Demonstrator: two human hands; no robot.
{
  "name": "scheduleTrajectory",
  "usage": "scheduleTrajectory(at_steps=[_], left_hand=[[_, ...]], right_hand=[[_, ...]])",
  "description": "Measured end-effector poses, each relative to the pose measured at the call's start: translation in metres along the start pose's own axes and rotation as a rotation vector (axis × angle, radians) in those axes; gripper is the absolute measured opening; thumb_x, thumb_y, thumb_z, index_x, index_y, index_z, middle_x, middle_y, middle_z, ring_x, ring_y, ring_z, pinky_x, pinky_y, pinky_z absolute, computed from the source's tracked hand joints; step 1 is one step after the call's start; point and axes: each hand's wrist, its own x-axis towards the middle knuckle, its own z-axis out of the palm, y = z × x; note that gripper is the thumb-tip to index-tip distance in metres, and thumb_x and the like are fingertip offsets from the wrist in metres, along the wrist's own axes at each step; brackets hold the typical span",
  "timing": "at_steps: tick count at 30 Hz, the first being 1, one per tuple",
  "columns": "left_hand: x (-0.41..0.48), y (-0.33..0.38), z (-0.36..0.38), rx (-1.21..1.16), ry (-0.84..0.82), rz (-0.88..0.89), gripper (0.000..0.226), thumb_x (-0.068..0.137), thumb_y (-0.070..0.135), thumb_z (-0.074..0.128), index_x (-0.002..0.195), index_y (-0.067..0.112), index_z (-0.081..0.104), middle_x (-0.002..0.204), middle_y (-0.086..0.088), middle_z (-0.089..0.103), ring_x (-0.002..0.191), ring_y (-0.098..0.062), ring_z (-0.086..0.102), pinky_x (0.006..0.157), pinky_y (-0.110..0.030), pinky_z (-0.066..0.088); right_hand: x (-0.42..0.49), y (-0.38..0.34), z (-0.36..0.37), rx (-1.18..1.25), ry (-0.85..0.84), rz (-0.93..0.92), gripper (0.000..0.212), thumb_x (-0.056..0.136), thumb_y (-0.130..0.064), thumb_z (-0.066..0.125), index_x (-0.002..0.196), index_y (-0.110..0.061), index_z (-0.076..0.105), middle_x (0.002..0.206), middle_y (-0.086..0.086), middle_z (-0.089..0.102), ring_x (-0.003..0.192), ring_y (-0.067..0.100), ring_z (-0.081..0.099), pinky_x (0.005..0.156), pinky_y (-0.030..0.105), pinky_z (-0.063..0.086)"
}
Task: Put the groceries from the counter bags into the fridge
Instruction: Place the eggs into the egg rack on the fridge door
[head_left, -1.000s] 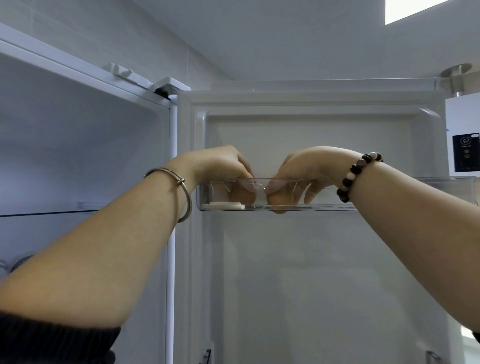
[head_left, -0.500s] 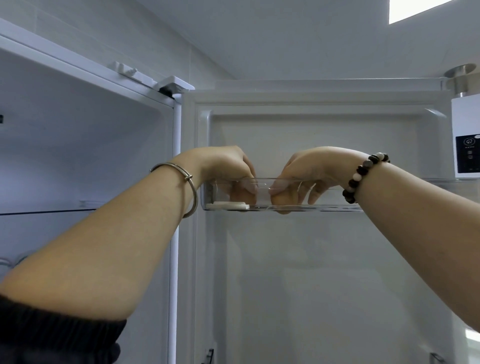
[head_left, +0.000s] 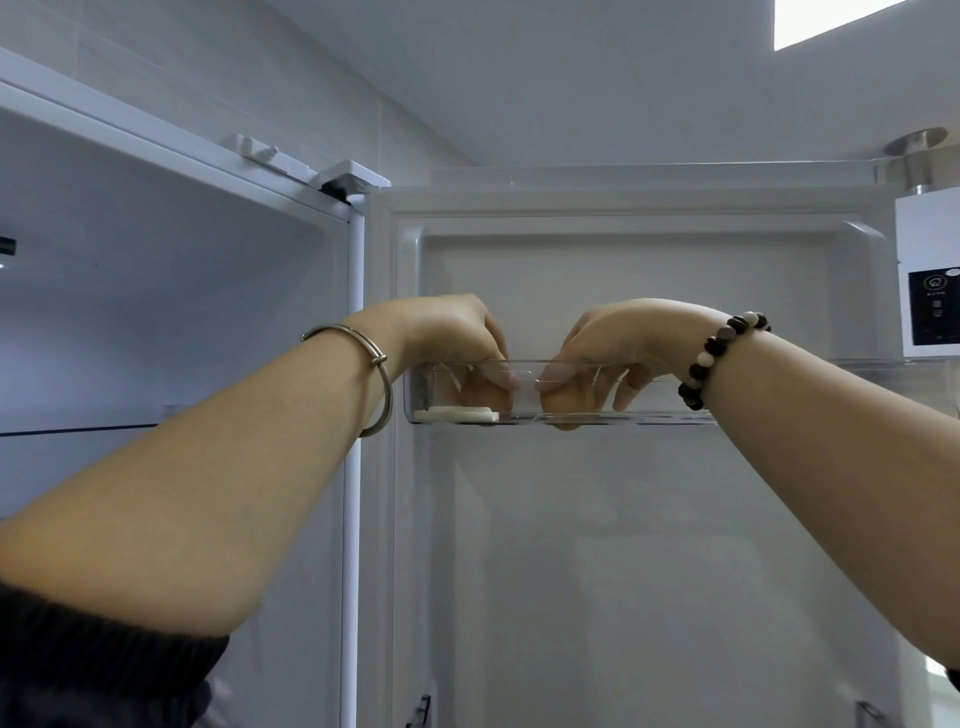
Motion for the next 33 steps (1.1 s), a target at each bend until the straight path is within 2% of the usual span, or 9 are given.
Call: scheduleTrajectory(at_steps=[4,8,11,15,19,23,25,29,33], left_hand=[[-0.003,0.001,0.002,-0.027,0.016,0.007,0.023,0.079,0.019,0.074,0.096,0.003,0.071,0.078,-0.007,0.065,0.064,-0.017,0.06,0.048,-0.015,0.05],[-0.004,0.0,0.004,0.014,0.121,0.08,0.013,0.083,0.018,0.068,0.092,0.009,0.072,0.086,-0.007,0.068,0.075,-0.017,0.062,0.059,-0.021,0.051],[-0.008,-0.001,0.007,0.167,0.343,0.175,0.014,0.086,0.019,0.06,0.088,0.012,0.072,0.086,-0.002,0.067,0.081,-0.018,0.06,0.067,-0.024,0.048],[-0.022,-0.009,0.013,0.256,0.61,0.283,0.025,0.091,0.023,0.049,0.081,0.01,0.068,0.076,-0.006,0.064,0.075,-0.027,0.058,0.066,-0.032,0.047],[-0.031,-0.017,0.028,0.36,0.719,0.388,0.034,0.095,0.028,0.04,0.07,0.009,0.055,0.068,-0.002,0.052,0.071,-0.026,0.051,0.061,-0.032,0.038],[-0.032,-0.012,0.048,0.433,0.836,0.524,0.043,0.088,0.033,0.034,0.09,0.006,0.067,0.09,-0.009,0.064,0.093,-0.029,0.056,0.076,-0.038,0.047],[-0.03,-0.001,0.061,0.455,0.865,0.573,0.042,0.086,0.032,0.037,0.102,0.006,0.068,0.106,-0.012,0.064,0.11,-0.031,0.055,0.088,-0.042,0.044],[-0.026,0.03,0.096,0.452,0.875,0.666,0.045,0.089,0.031,0.039,0.125,0.009,0.055,0.132,-0.016,0.051,0.132,-0.035,0.039,0.104,-0.053,0.033],[-0.025,0.07,0.141,0.355,0.837,0.709,0.049,0.09,0.034,0.036,0.133,0.012,0.045,0.142,-0.015,0.041,0.139,-0.035,0.028,0.107,-0.057,0.027]], right_hand=[[-0.003,-0.001,0.001,0.001,0.007,0.002,0.019,0.082,-0.031,0.069,0.084,-0.012,0.064,0.085,0.008,0.068,0.071,0.021,0.062,0.062,0.028,0.049],[-0.009,-0.002,0.001,0.005,0.041,-0.01,0.021,0.083,-0.032,0.067,0.083,-0.012,0.065,0.082,0.008,0.07,0.071,0.021,0.064,0.065,0.029,0.05],[-0.012,-0.003,0.004,-0.031,0.226,-0.078,0.025,0.082,-0.032,0.066,0.085,-0.007,0.068,0.082,0.009,0.072,0.072,0.02,0.068,0.064,0.028,0.053],[-0.018,-0.002,0.008,-0.152,0.636,-0.218,0.024,0.081,-0.032,0.06,0.085,-0.009,0.068,0.085,0.006,0.067,0.08,0.026,0.062,0.07,0.035,0.054],[-0.034,0.007,0.014,-0.211,0.746,-0.251,0.023,0.086,-0.034,0.053,0.084,-0.015,0.065,0.084,0.001,0.062,0.077,0.022,0.058,0.067,0.031,0.051],[-0.049,0.027,0.021,-0.35,0.874,-0.291,0.031,0.091,-0.037,0.048,0.103,-0.013,0.063,0.101,0.005,0.064,0.094,0.025,0.056,0.076,0.034,0.047],[-0.06,0.039,0.024,-0.4,0.971,-0.329,0.034,0.092,-0.034,0.05,0.111,-0.008,0.061,0.109,0.007,0.062,0.104,0.026,0.054,0.084,0.036,0.044],[-0.091,0.07,0.025,-0.597,1.109,-0.292,0.044,0.087,-0.036,0.044,0.112,-0.004,0.06,0.116,0.013,0.06,0.11,0.032,0.054,0.092,0.043,0.042],[-0.133,0.111,0.017,-0.863,1.066,-0.112,0.049,0.087,-0.038,0.045,0.122,-0.004,0.053,0.133,0.017,0.05,0.126,0.034,0.044,0.105,0.051,0.035]])
